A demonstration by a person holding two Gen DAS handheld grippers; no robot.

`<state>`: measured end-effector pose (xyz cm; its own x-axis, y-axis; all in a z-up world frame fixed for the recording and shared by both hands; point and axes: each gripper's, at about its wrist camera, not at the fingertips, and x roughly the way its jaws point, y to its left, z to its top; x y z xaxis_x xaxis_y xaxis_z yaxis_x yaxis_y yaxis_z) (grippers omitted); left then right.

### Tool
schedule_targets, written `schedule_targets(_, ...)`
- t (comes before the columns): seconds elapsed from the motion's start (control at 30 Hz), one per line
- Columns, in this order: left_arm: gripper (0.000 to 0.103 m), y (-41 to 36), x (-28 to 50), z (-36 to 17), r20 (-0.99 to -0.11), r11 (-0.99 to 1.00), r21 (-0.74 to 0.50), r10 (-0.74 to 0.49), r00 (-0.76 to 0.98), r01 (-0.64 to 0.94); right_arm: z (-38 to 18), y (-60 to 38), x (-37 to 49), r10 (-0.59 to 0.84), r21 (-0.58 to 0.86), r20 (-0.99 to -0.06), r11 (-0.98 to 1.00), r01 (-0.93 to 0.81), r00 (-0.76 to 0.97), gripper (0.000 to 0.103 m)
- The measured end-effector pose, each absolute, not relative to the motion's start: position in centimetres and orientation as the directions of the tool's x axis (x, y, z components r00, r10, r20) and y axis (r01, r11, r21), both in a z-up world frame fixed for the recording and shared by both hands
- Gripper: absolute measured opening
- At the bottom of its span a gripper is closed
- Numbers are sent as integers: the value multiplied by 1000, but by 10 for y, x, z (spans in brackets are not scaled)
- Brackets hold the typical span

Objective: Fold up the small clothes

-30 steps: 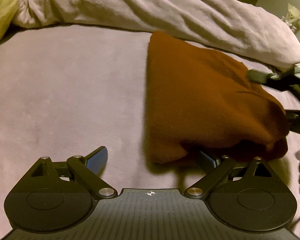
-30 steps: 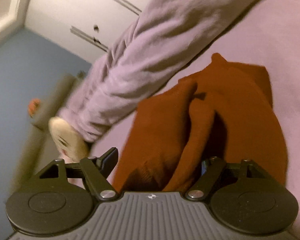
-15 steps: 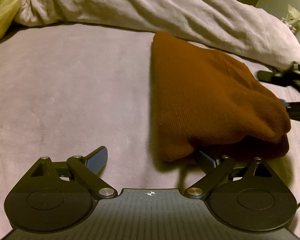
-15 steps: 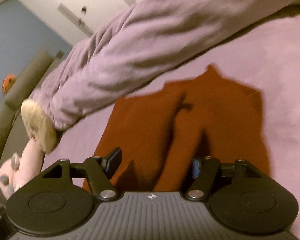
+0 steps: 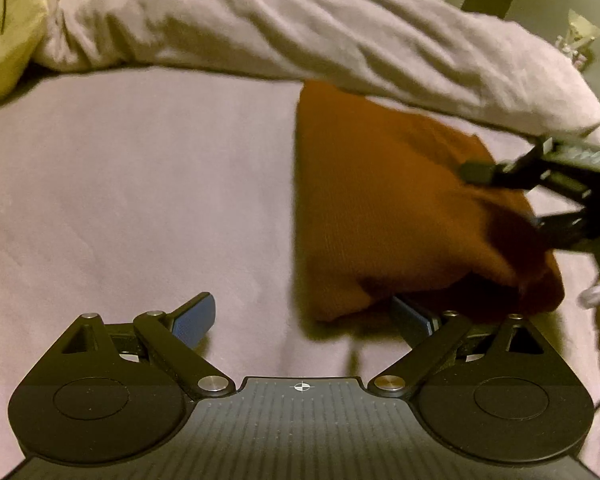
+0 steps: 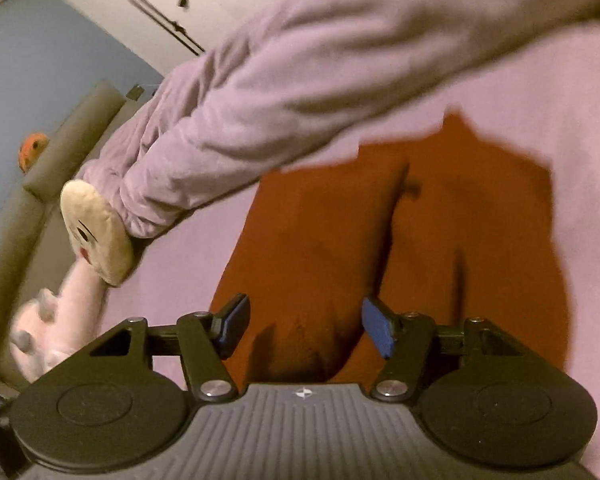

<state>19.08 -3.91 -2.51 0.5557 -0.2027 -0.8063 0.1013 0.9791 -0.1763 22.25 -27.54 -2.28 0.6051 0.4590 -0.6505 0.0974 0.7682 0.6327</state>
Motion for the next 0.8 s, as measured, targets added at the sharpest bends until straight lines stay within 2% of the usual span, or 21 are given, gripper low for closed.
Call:
schedule_targets(0.1,98,-33,195,-18,-797,981,-175,-190,573,82,-33,-270,228,476,649,-649,754,104,593,58)
schedule_targets(0.13,98,-32,198,-17,-796,982,-175,-186,575,75,-34,-268,230,470,640,-654,761,102,592,47)
schedule_targets(0.17,98,-31,200,-16,-796,982,-174,-181,577,68,-35,-266,229,459,626,-663,773,103,592,30)
schedule_targets(0.2,98,-31,203,-15,-794,983,-172,-175,582,61,-34,-264,230,444,609,-672,787,101,592,23)
schedule_targets(0.27,98,-31,208,-11,-789,985,-163,-159,594,48,-27,-260,227,407,554,-678,830,61,612,18)
schedule_targets(0.33,98,-34,215,-7,-783,989,-146,-140,606,40,-12,-245,220,292,376,-708,927,-8,643,16)
schedule_targets(0.37,98,-37,218,-6,-780,989,-142,-140,610,44,-5,-240,213,258,317,-694,948,-36,672,16)
schedule_targets(0.43,98,-44,223,-6,-778,990,-132,-135,613,51,3,-241,200,211,258,-668,965,-44,714,15)
schedule_targets(0.57,101,-60,231,-17,-785,989,-119,-150,601,92,0,-255,182,138,223,-655,975,16,743,15)
schedule_targets(0.67,102,-70,235,-29,-797,983,-150,-184,575,107,-15,-267,177,103,210,-682,976,59,724,16)
schedule_targets(0.73,102,-72,234,-32,-797,985,-140,-174,578,105,-24,-269,178,116,210,-699,977,47,706,18)
schedule_targets(0.8,102,-73,233,-32,-795,986,-131,-166,584,101,-16,-277,173,157,274,-674,961,47,721,25)
